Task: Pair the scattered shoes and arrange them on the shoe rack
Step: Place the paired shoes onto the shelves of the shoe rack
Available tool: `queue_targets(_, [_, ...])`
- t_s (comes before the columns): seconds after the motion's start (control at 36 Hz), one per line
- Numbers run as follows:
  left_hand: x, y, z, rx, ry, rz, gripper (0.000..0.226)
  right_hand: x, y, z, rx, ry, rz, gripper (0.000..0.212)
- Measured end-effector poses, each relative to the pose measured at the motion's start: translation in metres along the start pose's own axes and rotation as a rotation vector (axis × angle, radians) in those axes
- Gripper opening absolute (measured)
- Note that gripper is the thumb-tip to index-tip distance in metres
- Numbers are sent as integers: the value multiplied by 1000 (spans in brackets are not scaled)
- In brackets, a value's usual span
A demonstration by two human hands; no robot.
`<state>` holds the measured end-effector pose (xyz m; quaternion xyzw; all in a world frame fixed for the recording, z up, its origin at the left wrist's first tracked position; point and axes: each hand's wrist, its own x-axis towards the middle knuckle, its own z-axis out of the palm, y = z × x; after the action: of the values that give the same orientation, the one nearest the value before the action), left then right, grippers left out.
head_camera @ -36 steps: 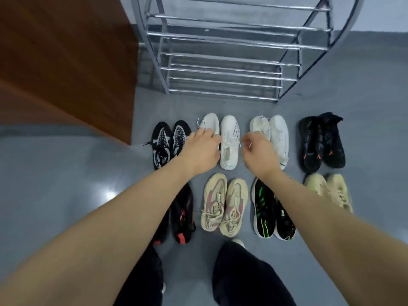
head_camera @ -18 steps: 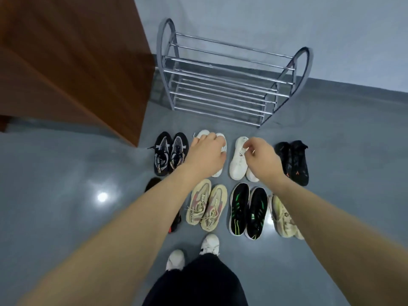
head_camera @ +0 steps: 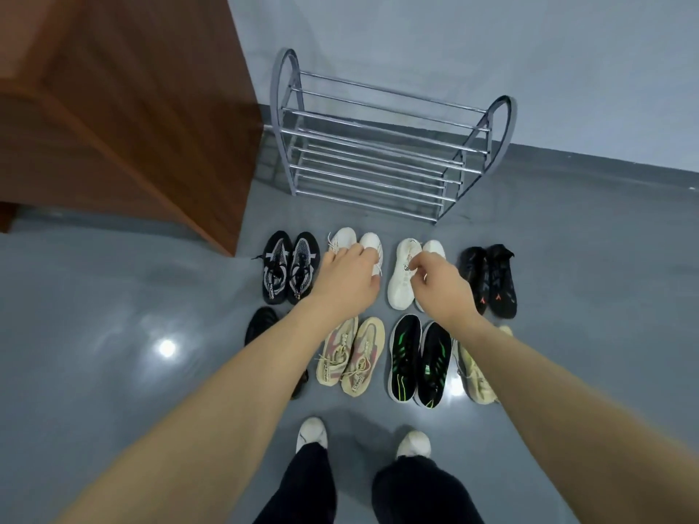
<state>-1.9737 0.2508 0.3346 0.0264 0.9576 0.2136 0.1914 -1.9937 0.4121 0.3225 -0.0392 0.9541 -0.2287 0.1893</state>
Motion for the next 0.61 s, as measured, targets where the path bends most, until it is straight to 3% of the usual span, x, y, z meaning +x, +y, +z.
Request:
queue_targets(0.22, [27,34,2,-3,14,-16,32,22,34,-17,58,14,-4,22])
queue_targets(0.61, [94,163,68,47,65,-138,31,63,172,-82,64,-60,-78,23])
